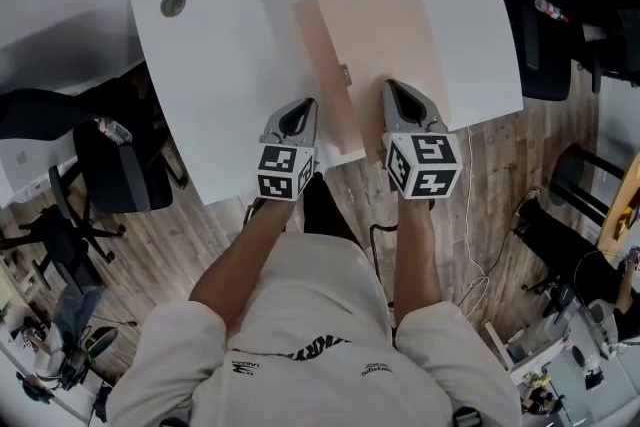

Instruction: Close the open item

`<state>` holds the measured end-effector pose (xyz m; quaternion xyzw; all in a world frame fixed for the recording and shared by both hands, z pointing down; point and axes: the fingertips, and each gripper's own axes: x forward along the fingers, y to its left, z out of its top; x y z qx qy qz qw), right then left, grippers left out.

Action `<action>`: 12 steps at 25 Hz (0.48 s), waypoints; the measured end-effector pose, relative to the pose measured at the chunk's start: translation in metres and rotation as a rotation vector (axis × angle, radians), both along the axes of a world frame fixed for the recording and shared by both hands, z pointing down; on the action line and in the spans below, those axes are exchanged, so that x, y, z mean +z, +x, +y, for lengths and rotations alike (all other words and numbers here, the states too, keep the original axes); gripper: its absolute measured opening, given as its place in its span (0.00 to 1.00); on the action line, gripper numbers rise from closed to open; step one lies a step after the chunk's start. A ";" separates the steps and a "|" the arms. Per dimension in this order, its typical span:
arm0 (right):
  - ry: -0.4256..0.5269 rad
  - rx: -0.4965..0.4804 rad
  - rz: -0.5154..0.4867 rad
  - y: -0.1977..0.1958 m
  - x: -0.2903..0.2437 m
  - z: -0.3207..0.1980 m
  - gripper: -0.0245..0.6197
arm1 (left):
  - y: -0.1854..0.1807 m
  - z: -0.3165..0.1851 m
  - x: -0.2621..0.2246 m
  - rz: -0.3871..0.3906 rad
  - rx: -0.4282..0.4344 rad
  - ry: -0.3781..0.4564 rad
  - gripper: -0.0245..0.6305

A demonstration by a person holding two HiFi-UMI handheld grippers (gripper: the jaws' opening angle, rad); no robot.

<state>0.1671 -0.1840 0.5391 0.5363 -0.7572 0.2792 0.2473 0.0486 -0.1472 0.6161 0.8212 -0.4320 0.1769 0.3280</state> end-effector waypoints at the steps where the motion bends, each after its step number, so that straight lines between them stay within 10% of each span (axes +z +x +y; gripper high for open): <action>1: -0.003 -0.002 -0.001 -0.002 0.001 0.000 0.04 | 0.001 0.000 0.002 0.002 0.003 -0.006 0.04; 12: -0.036 -0.037 0.012 -0.015 0.019 0.003 0.04 | 0.006 0.003 0.022 0.028 -0.005 -0.078 0.04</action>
